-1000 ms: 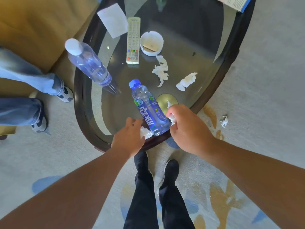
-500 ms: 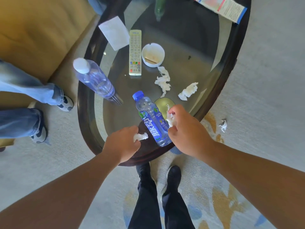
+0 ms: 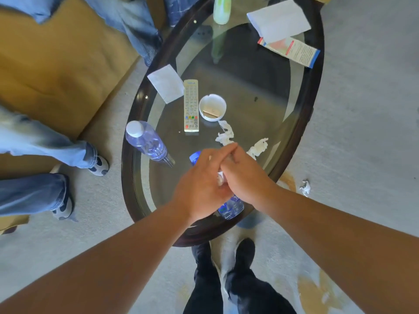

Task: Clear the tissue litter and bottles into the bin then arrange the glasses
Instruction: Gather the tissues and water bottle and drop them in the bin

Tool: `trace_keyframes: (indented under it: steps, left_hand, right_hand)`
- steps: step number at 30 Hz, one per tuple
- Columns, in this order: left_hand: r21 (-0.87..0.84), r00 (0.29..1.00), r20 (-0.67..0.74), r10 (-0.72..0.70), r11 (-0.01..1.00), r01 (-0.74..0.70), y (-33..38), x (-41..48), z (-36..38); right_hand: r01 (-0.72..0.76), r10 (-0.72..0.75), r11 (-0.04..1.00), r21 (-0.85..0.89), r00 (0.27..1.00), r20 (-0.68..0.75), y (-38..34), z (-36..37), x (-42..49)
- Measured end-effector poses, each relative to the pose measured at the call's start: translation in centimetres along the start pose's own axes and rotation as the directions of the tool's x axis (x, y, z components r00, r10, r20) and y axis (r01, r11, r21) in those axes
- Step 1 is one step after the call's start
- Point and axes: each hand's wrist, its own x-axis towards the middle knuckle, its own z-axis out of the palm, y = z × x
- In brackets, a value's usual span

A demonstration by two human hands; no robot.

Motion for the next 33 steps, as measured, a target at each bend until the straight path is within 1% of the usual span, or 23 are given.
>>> trace_keyframes:
  steps: [2, 4, 5, 7, 8, 10, 12, 15, 17, 19, 21, 23, 28, 31, 33]
  left_hand:
    - [-0.032, 1.0, -0.026, -0.017, 0.999, 0.016, -0.2, 0.4, 0.3]
    - [0.0, 0.998, -0.042, -0.047, 0.999, 0.047, -0.5, 1.1, 0.5]
    - [0.057, 0.998, -0.026, -0.063, 0.996, 0.064, -0.7, 1.6, 0.7]
    - [0.174, 0.995, 0.047, -0.089, 0.982, 0.079, -0.8, 2.5, 0.8]
    - [0.205, 0.992, 0.073, -0.1, 0.975, 0.083, -0.7, 2.9, 0.7]
    - [0.241, 0.991, 0.073, -0.112, 0.966, 0.092, -0.8, 3.6, 0.4]
    - [0.294, 0.987, 0.051, -0.155, 0.946, 0.134, -0.9, 4.4, 0.2]
    - [0.348, 0.981, 0.021, -0.193, 0.921, 0.174, -1.1, 5.3, -0.5]
    - [0.359, 0.981, 0.034, -0.19, 0.919, 0.165, -1.4, 5.8, -0.7]
    - [0.349, 0.981, 0.042, -0.191, 0.922, 0.165, -1.7, 6.3, -0.5]
    - [0.329, 0.981, 0.025, -0.192, 0.928, 0.173, -2.3, 6.7, -0.1]
    - [0.303, 0.979, 0.002, -0.205, 0.933, 0.195, -2.8, 6.7, 0.4]
    - [0.259, 0.973, 0.016, -0.231, 0.941, 0.219, -4.2, 6.6, 0.8]
    - [0.248, 0.97, 0.017, -0.241, 0.941, 0.229, -4.8, 6.4, 0.3]
    - [0.24, 0.969, 0.019, -0.245, 0.942, 0.234, -5.2, 6.4, -0.2]
  right_hand:
    - [-0.073, 0.071, 0.995, 0.072, 0.997, 0.025, -0.3, -0.2, 0.0]
    - [-0.113, 0.105, 0.989, 0.096, 0.991, 0.085, 0.1, -0.7, 0.2]
    - [-0.125, 0.115, 0.989, 0.076, 0.985, 0.127, 0.5, -1.0, 0.3]
    - [-0.13, 0.131, 0.991, -0.018, 0.969, 0.21, 1.3, -1.6, 0.6]
    - [-0.111, 0.127, 0.991, -0.08, 0.962, 0.243, 1.6, -1.9, 0.9]
    - [-0.032, 0.08, 0.983, -0.179, 0.96, 0.269, 2.3, -2.7, 1.9]
    - [0.019, 0.032, 0.971, -0.237, 0.977, 0.211, 3.1, -3.9, 3.3]
    - [0.034, -0.02, 0.925, -0.38, 0.999, 0.04, 5.3, -5.8, 6.1]
    - [-0.005, -0.011, 0.865, -0.501, 1.0, -0.029, 7.2, -6.9, 8.2]
    - [-0.056, 0.023, 0.796, -0.603, 0.998, -0.062, 9.0, -7.5, 10.0]
    - [-0.08, 0.05, 0.736, -0.672, 0.997, -0.063, 10.5, -7.5, 11.6]
    - [-0.066, 0.052, 0.696, -0.715, 0.998, -0.041, 11.7, -6.8, 12.8]
    - [-0.024, -0.002, 0.654, -0.756, 0.999, -0.033, 13.9, -5.3, 14.4]
    - [-0.002, -0.001, 0.661, -0.75, 1.0, -0.004, 14.4, -4.9, 14.8]
    - [-0.015, 0.011, 0.707, -0.707, 1.0, -0.011, 13.8, -4.6, 15.1]
